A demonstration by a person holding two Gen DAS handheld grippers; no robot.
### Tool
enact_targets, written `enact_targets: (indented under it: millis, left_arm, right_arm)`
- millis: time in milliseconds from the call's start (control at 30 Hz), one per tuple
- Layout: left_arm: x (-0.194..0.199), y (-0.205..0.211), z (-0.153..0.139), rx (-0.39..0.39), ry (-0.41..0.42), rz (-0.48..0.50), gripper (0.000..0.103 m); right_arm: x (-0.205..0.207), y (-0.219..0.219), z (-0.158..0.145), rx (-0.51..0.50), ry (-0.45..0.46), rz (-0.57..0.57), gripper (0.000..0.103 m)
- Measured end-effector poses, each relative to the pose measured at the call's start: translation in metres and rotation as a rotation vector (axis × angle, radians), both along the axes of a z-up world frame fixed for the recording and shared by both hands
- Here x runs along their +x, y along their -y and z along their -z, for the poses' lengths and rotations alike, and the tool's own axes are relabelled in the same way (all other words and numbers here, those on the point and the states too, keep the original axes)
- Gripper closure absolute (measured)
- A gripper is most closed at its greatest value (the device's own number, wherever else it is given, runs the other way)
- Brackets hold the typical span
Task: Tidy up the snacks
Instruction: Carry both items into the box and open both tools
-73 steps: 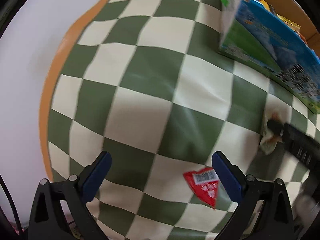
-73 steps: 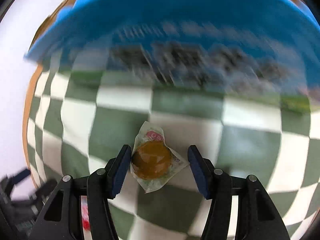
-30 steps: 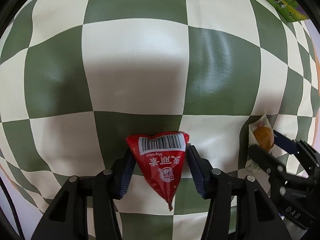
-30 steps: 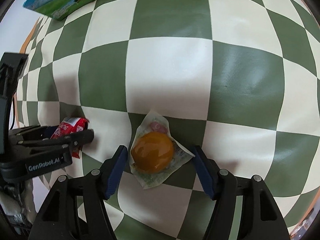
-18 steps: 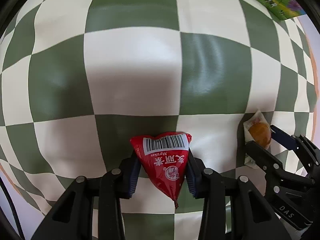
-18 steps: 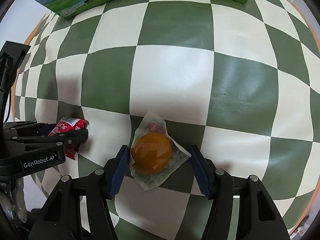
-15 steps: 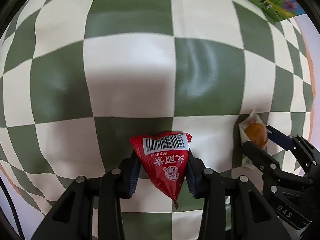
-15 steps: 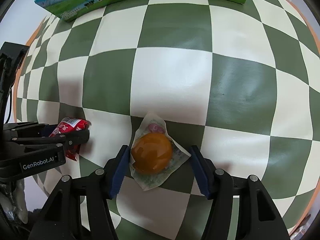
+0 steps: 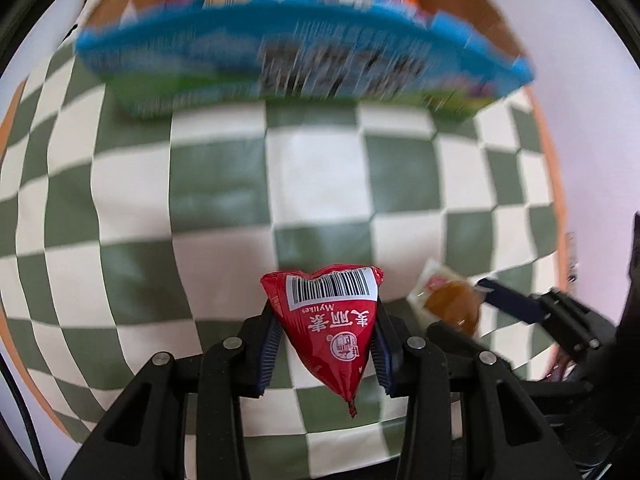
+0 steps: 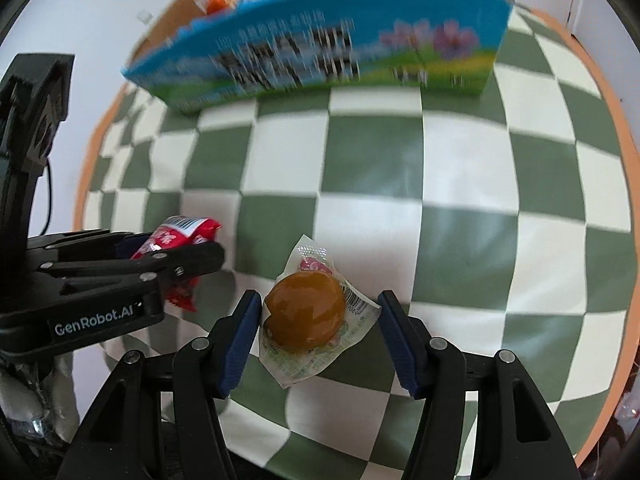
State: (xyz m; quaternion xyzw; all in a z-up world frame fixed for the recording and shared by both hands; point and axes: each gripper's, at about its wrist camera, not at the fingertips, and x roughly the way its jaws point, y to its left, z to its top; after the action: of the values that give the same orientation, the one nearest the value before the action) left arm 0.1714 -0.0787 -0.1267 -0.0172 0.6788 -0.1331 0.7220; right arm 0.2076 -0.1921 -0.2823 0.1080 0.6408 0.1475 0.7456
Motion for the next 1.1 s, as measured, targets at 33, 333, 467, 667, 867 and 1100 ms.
enact_targets:
  millis: [33,333,467,667,867,1100]
  left_arm:
    - [0.004,0.001,-0.007,-0.013,0.012,0.001,0.066]
    - [0.099,-0.012,-0.1,-0.078,0.178,0.002,0.066]
    - [0.144,-0.011,-0.104,-0.086,0.191,-0.004,0.066]
    - [0.229,-0.001,-0.083,-0.057,0.123,-0.003,0.066]
    - [0.289,0.014,-0.045,-0.011,0.035,0.011,0.066]
    - [0.326,0.02,-0.01,0.03,-0.036,0.008,0.066]
  right_arm:
    - [0.004,0.004,-0.011,0.011,0.016,0.002,0.041]
    - [0.078,0.003,-0.081,0.064,0.162,0.07,0.041]
    - [0.125,0.011,-0.102,0.061,0.227,0.088,0.041]
    - [0.208,0.015,-0.112,0.005,0.272,0.071,0.04]
    - [0.284,0.014,-0.087,-0.048,0.209,0.068,0.04]
    - [0.332,0.014,-0.053,-0.106,0.129,0.074,0.04]
